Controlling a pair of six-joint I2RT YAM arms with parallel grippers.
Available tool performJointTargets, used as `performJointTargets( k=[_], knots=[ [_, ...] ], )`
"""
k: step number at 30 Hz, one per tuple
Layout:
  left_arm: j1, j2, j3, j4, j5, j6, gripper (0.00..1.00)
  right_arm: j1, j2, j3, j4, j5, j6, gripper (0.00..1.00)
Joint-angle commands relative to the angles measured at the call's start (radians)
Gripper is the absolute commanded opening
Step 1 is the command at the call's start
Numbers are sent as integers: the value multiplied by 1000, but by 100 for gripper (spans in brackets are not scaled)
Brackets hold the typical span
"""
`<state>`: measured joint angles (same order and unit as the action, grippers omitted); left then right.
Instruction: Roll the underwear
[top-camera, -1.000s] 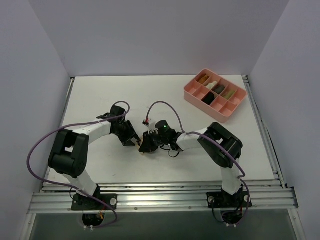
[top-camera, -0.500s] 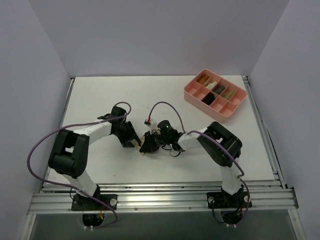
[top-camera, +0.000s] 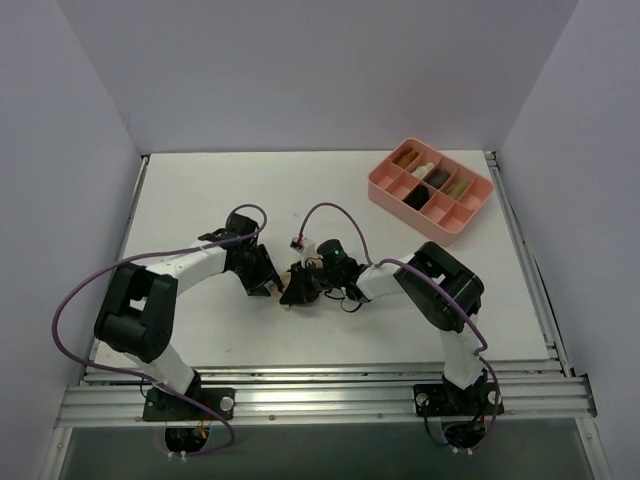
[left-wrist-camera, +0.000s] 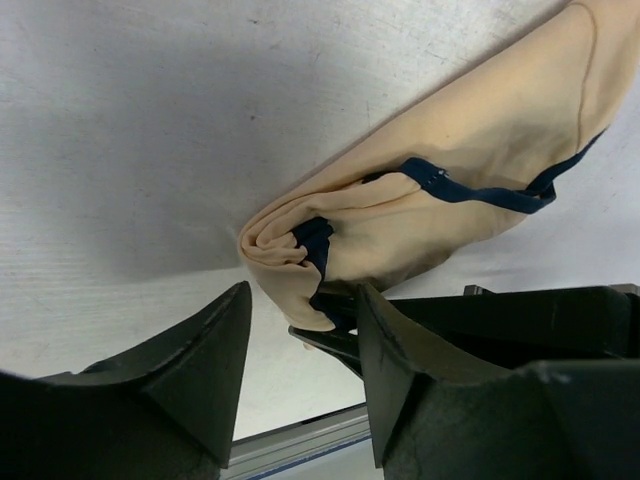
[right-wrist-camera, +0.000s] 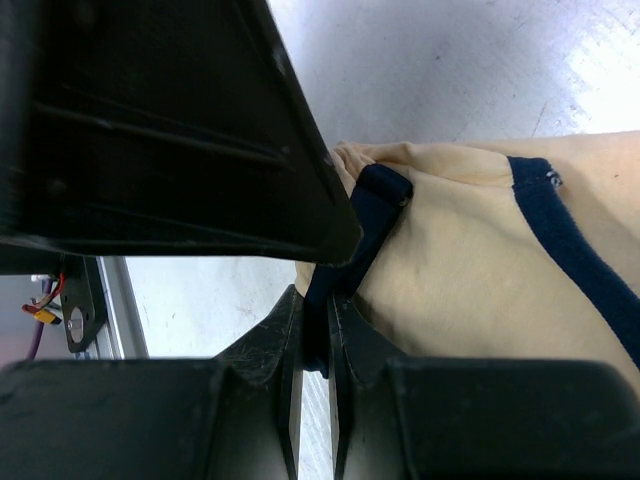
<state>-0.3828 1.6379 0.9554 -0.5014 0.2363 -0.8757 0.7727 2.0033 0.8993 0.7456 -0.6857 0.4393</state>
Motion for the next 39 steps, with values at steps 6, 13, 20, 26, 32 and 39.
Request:
performJointTargets(
  k=[6,13,20,26,32,39],
  knots=[
    [-22,91,32,17,11,-5,33,-12,45,-45,-192,57,-39,2],
    [-25,177,143,-173,-17,27,6,-3,-30,-5,-345,178,-93,22],
    [-67,267,266,-383,-91,66,2,43,-196,27,-512,406,-168,38],
    [-87,315,302,-433,-94,60,2,183,-256,59,-580,661,-226,40],
    [-88,358,332,-460,-54,55,2,261,-299,38,-548,814,-249,40],
    [-88,407,410,-529,-46,75,2,338,-321,56,-537,917,-341,40]
  ],
)
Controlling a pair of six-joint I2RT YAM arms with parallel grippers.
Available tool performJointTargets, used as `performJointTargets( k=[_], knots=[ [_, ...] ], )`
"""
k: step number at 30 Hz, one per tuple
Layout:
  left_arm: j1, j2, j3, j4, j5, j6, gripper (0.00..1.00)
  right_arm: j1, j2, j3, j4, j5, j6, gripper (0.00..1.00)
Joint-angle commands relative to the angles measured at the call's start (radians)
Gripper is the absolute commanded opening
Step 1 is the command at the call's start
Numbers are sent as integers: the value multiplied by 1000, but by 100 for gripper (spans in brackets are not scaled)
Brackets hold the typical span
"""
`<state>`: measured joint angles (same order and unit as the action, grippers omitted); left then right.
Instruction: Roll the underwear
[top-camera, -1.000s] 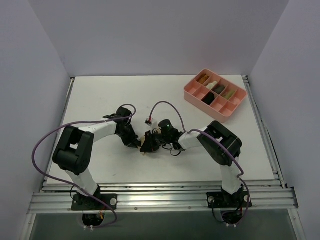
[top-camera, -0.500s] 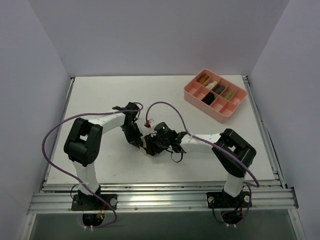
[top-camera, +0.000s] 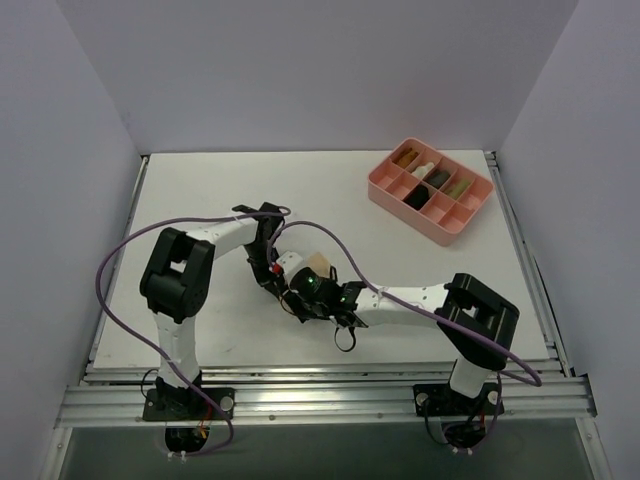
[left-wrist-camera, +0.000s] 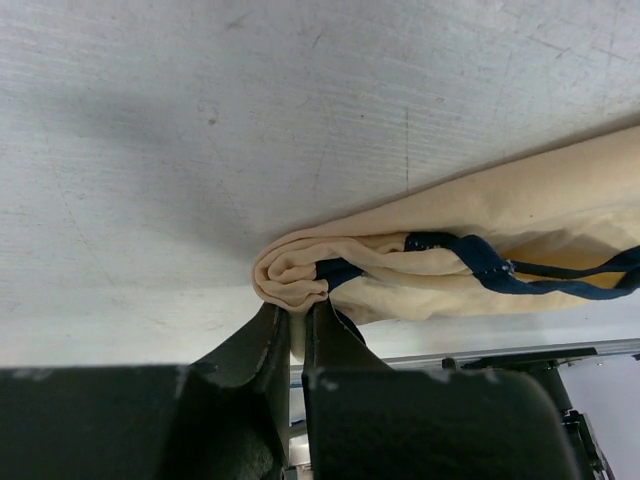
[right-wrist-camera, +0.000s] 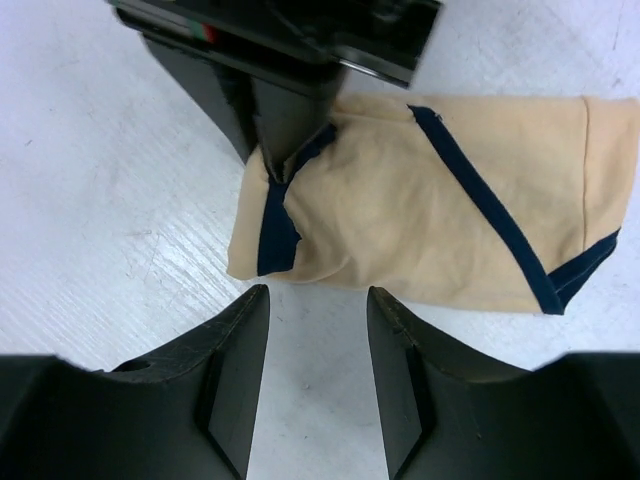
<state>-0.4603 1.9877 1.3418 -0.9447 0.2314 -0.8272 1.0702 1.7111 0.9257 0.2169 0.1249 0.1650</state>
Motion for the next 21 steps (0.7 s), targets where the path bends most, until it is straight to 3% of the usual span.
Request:
performJointTargets(
  k=[1,12,21],
  knots=[
    [-11,65,34,-94,-41,30,2,48,-21,53,-11,113,-93,40],
    [-11,92,85,-152,-76,50,2,122,108,160,-60,127,-153,40],
    [-14,89,62,-147,-80,50,2,135,185,223,-97,243,-196,39]
  ],
)
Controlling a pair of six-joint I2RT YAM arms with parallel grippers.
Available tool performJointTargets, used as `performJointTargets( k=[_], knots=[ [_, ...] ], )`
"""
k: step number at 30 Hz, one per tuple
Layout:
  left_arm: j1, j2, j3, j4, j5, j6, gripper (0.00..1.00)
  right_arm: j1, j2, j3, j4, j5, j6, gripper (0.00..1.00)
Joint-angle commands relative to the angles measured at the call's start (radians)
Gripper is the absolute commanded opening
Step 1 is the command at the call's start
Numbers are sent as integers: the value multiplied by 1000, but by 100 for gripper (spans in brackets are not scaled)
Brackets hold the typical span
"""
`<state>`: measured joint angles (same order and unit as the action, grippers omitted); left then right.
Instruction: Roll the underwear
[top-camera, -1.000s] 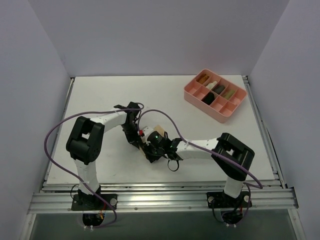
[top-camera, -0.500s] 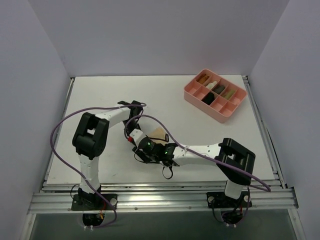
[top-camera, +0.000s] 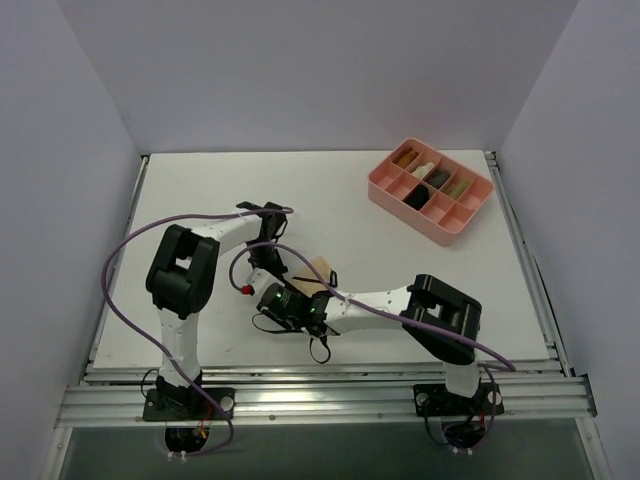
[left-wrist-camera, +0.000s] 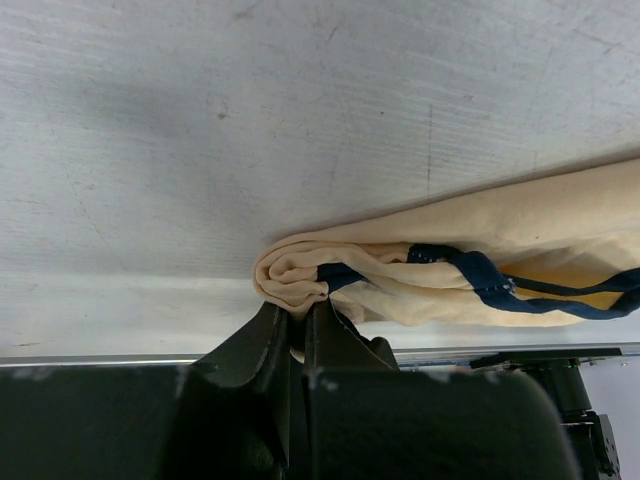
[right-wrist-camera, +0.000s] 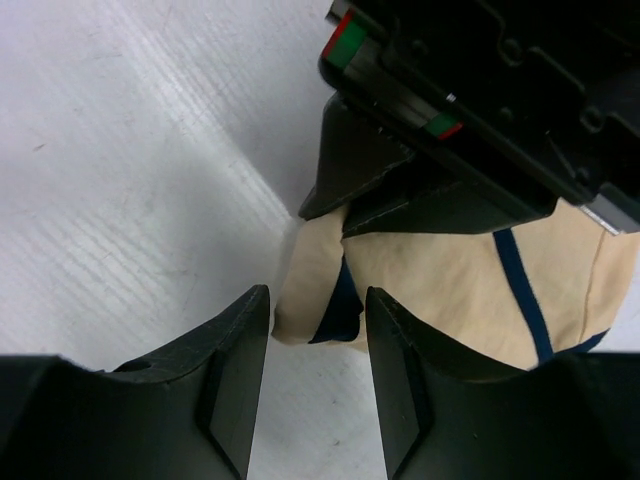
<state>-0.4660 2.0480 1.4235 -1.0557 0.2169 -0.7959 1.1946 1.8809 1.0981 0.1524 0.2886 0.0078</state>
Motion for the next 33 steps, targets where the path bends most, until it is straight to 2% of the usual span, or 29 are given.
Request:
performJointTargets(
  k=[1,6,7,9,10,11,15,18,19,23,27,33],
  knots=[
    [-8,28,-20,-36,-65,18,2,13,20,54,-36,90,-40,38],
    [-10,26,-21,-36,-60,12,2,16,37,60,-30,132,-37,33],
    [-10,23,-24,-35,-59,11,2,16,40,60,-28,130,-31,24],
    [-10,18,-29,-30,-54,6,2,16,46,57,-25,124,-20,13],
    [-10,17,-32,-29,-45,3,2,16,46,52,-21,115,-14,3],
    [-8,11,-37,-24,-41,0,2,13,41,40,-14,107,-6,0],
    [1,-23,-49,9,-7,-8,13,-32,5,-30,27,-37,109,0],
    [13,-71,-51,36,-2,-15,26,-85,-28,-116,84,-167,203,0],
    [21,-98,-51,48,-5,-19,33,-99,-32,-138,116,-227,224,0],
    [39,-155,-48,63,-16,-38,45,-168,-55,-230,191,-343,297,0],
    [53,-196,-63,74,-36,-52,52,-216,-43,-282,254,-437,346,0],
    [66,-281,-98,126,-76,-55,54,-274,-22,-340,357,-552,415,0]
  ],
)
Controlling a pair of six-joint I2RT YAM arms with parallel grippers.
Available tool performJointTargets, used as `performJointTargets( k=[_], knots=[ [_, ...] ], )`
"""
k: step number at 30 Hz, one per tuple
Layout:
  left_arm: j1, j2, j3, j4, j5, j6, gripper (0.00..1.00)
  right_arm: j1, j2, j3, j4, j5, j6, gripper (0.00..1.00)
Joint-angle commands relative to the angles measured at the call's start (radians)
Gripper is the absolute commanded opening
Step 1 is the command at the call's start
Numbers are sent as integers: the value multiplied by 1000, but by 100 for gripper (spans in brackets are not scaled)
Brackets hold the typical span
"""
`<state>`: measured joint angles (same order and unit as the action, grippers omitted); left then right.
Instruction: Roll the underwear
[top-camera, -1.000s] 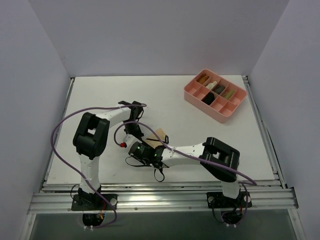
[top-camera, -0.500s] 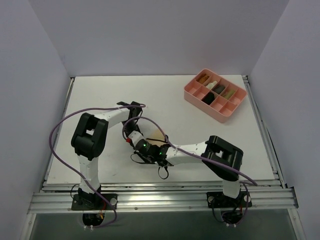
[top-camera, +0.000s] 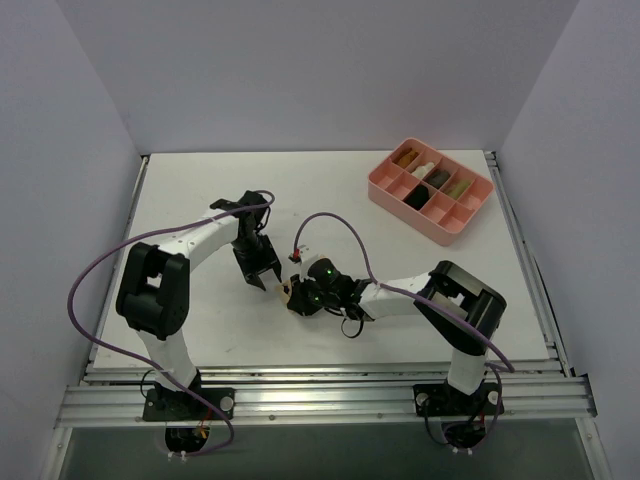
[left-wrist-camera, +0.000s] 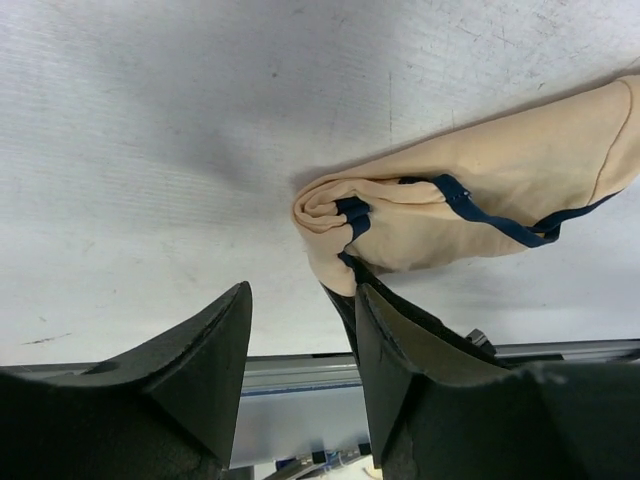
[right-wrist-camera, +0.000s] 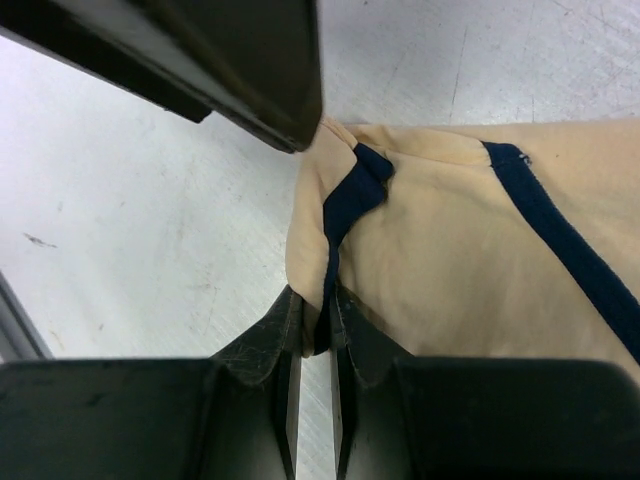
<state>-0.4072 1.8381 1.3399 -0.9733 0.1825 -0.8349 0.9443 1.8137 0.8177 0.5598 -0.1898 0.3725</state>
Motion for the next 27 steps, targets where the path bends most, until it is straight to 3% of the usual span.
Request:
performJointTargets(
  k=[1,15,27],
  knots=[
    [7,-80,-27,51,-44,-23,54,-32,44,-83,-22,-83,66,0],
    [-28,-184,-192,323,9,23,57,-154,101,-224,218,-221,184,0],
    [-100,-109,-223,426,-3,2,58,-188,144,-253,267,-263,200,0]
  ],
)
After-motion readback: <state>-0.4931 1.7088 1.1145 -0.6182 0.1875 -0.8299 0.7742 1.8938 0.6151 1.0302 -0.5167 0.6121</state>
